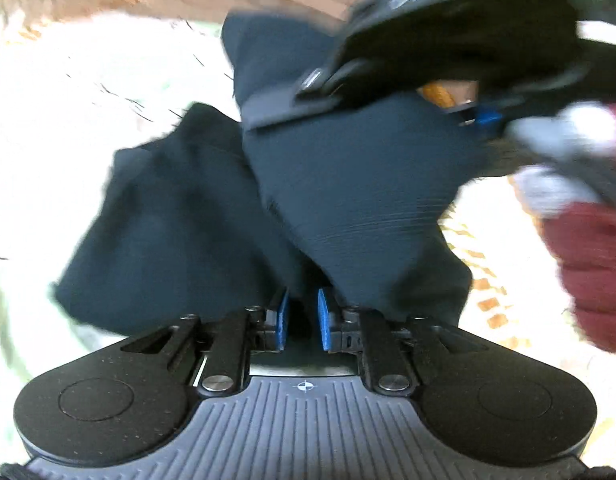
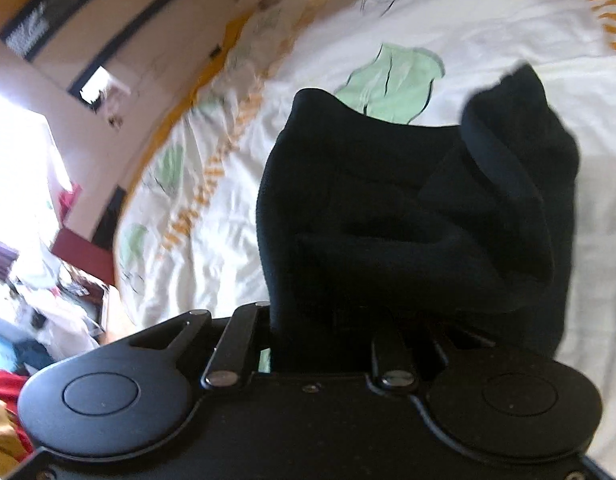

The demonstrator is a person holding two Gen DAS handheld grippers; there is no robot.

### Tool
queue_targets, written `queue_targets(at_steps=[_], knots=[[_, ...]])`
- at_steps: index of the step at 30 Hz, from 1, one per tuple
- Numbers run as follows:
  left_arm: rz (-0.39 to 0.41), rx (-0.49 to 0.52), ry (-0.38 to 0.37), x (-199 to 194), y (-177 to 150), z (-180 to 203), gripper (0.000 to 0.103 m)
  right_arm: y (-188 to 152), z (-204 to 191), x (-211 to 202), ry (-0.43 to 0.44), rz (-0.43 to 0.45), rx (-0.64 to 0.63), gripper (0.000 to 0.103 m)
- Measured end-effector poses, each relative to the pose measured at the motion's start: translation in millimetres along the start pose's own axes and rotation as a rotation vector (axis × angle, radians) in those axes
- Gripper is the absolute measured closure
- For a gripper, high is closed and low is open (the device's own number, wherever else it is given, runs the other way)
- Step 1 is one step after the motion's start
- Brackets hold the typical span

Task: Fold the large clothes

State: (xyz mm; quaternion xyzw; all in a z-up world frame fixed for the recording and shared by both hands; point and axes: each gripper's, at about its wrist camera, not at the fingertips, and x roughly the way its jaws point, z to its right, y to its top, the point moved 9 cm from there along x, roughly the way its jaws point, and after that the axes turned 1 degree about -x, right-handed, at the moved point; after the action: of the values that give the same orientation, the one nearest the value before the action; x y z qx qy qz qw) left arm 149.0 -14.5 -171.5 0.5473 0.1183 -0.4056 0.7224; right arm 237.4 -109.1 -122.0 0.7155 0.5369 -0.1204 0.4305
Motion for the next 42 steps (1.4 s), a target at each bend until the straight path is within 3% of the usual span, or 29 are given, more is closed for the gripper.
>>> queue_targets(at_steps=[5, 8, 10, 12, 19, 21, 24, 28, 30, 32, 34, 37, 42], knots=[[0.012, 0.025, 0.090, -33, -10, -21, 0.086, -13, -10, 38, -0.044, -0.042, -0.040, 0.067], [0.020, 0.004, 0.120, -47, -11, -31, 0.086, -14, -18, 51, -0.076, -0.054, -0.080, 0.054], [0.036, 0.008, 0.138, -58, -9, -35, 0.086, -15, -25, 51, -0.019, -0.045, -0.087, 0.039], [0.050, 0.021, 0.142, -68, -7, -34, 0.086, -12, -36, 47, 0.062, -0.035, -0.082, 0.031], [0.135, 0.123, 0.097, -93, 11, -1, 0.086, 18, -68, -24, 0.211, 0.127, -0.143, 0.030], [0.173, 0.161, 0.066, -92, 27, 13, 0.085, 25, -59, -55, 0.191, 0.201, -0.144, 0.030], [0.215, 0.221, 0.033, -86, 44, 34, 0.077, 36, -31, -91, 0.091, 0.306, -0.135, 0.030], [0.223, 0.224, 0.060, -62, 62, 36, 0.077, 38, 4, -115, -0.023, 0.375, -0.089, 0.030], [0.189, 0.198, 0.091, -46, 57, 20, 0.077, 37, 18, -116, -0.089, 0.389, -0.092, 0.031], [0.085, 0.185, 0.162, -21, 41, -5, 0.077, 34, 25, -110, -0.151, 0.386, -0.124, 0.043], [0.009, 0.146, 0.192, -4, 24, -29, 0.078, 32, 24, -99, -0.209, 0.373, -0.166, 0.084], [0.021, 0.091, 0.157, -5, 22, -40, 0.079, 30, 26, -92, -0.254, 0.361, -0.221, 0.085], [0.017, 0.118, 0.166, -2, 22, -36, 0.079, 46, 21, -60, -0.266, 0.340, -0.285, 0.085]])
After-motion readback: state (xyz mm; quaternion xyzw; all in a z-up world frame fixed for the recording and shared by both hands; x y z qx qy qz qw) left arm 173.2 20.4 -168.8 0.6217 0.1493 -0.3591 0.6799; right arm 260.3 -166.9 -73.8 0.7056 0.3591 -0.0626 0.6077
